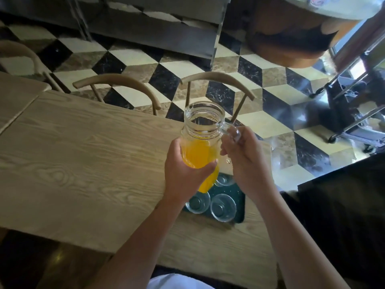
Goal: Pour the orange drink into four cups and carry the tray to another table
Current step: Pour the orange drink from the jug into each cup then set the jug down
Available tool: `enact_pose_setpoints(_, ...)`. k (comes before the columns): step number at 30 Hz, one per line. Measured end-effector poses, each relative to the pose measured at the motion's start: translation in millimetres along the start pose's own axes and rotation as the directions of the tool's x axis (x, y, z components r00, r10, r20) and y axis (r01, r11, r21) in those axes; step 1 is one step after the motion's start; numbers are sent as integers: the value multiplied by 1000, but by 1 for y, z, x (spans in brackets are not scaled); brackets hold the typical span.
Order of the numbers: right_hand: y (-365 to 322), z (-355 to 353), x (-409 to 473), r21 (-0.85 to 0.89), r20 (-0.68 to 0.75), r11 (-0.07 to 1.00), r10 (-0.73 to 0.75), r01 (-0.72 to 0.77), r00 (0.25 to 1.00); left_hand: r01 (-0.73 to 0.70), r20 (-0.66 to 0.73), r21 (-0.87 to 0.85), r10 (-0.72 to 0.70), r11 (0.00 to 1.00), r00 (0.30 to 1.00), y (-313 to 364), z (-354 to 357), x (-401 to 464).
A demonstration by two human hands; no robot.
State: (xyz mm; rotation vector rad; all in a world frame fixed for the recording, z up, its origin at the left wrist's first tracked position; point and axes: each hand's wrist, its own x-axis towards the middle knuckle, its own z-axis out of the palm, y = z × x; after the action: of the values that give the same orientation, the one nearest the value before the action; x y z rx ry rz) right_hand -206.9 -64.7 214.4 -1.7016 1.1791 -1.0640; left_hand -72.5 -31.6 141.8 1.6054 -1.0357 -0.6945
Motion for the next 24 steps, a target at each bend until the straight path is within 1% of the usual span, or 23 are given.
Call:
enact_pose_setpoints(3, 7, -31, -25, 4, -27, 1000, -7, 7, 1000, 23, 31, -4, -23, 1000, 999, 8, 24, -33)
enact_pose_setpoints(6, 16, -60, -52, 42, -25, 998, 43, -42, 999, 40, 63, -15, -40, 999, 997, 11, 50, -68)
enact_pose_setpoints(9, 30, -85, -82, 83, -38, 993, 84, -80, 996, 91, 124, -39, -86, 995, 989, 7, 72, -102)
enact_pose_setpoints(13, 54, -108, -116, 15, -27, 990, 140, -140, 990, 125, 209, -81, -105, 989, 972, -3, 94, -143)
enact_pose_setpoints(17, 80, -121, -146, -87, 5, 974, 209, -208, 978, 211, 252, -148, -169, 966, 953, -23, 115, -183)
enact_pose_setpoints(19, 90, -123, -159, -120, 20, 963, 245, -241, 969, 288, 296, -200, -222, 937, 929, -35, 122, -196)
enact_pose_setpoints(21, 98, -122, -167, -139, 26, 949, 289, -282, 957, 383, 377, -267, -270, 884, 886, -44, 125, -203)
enact_pose_setpoints(23, 107, -122, -171, -144, 8, 933, 335, -330, 942, 500, 497, -335, -301, 798, 814, -51, 124, -205)
enact_pose_setpoints(24, 112, -122, -172, -148, 0, 925, 355, -351, 935, 560, 554, -339, -321, 756, 768, -56, 123, -205)
